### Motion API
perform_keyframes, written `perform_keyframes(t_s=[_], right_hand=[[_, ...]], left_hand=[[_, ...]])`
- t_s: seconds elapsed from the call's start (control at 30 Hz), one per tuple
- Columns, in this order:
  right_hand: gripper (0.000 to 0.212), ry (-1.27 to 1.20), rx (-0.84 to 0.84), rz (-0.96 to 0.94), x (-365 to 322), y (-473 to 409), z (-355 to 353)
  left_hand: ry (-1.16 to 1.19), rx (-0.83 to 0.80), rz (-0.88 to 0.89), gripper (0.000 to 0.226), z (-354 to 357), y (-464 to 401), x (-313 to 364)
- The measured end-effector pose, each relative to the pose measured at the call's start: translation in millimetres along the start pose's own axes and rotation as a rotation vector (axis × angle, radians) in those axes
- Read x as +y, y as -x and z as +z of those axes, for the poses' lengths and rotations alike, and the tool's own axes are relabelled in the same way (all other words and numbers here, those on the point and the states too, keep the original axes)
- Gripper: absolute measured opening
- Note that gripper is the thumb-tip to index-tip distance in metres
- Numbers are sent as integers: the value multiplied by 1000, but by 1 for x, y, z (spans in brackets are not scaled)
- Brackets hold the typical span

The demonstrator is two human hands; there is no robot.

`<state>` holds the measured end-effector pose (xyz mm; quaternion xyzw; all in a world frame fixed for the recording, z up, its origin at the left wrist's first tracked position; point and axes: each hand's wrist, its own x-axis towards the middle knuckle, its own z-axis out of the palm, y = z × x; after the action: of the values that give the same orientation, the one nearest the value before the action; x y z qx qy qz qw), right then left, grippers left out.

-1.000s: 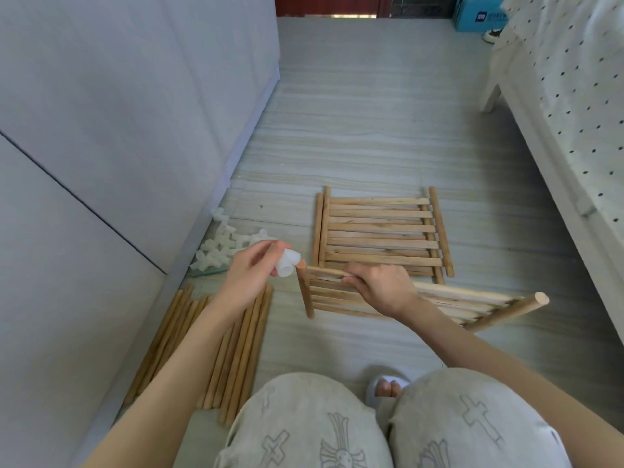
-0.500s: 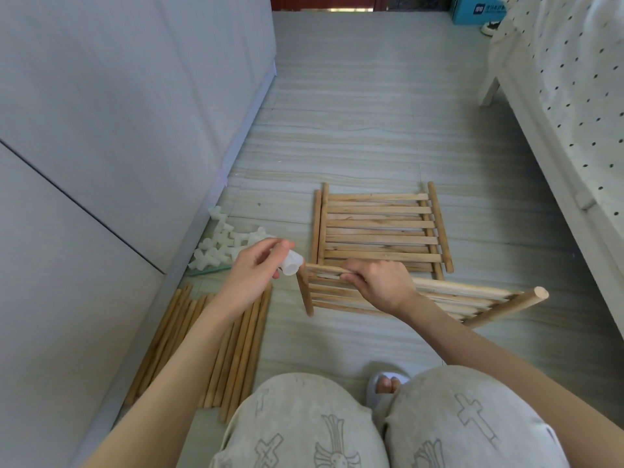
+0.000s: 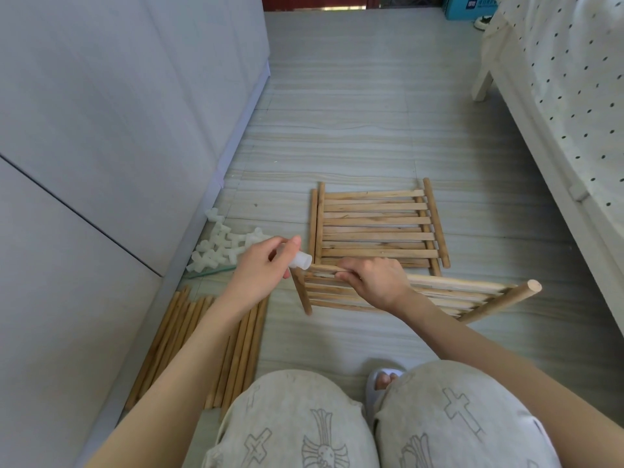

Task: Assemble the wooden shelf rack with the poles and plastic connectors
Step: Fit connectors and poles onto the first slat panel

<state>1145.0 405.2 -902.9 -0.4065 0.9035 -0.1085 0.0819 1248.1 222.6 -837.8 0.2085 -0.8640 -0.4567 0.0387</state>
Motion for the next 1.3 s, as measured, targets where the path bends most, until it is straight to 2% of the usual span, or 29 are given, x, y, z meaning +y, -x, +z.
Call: perform_keyframes(t_s=[0.17, 0.33, 0.43, 0.57, 0.67, 0.73, 0.9, 1.13, 1.3], right_hand=[[34, -3, -5, 6, 0, -1, -1], [34, -3, 0, 6, 1, -3, -1], [34, 7, 4, 4, 0, -4, 1], [34, 9, 9, 12, 4, -6, -1], [34, 28, 5, 10, 3, -6, -1], [34, 44, 8, 11, 2, -6, 0], [35, 47, 15, 10, 3, -6, 0], [36, 92, 54, -50, 4, -7, 2], [37, 109, 74, -43, 1, 1, 9]], left_hand=[[-124, 84, 14, 47, 14, -2, 3], [-214, 220, -30, 46, 30, 0, 4], [-158, 260, -109, 46, 37, 0, 8], [-39, 215, -212, 40, 38, -6, 15], [18, 85, -285, 29, 22, -21, 15], [-27, 16, -323, 28, 10, -31, 14], [-60, 19, -362, 43, 20, -45, 21], [50, -75, -482, 32, 25, -48, 20], [51, -18, -414, 30, 31, -45, 12]])
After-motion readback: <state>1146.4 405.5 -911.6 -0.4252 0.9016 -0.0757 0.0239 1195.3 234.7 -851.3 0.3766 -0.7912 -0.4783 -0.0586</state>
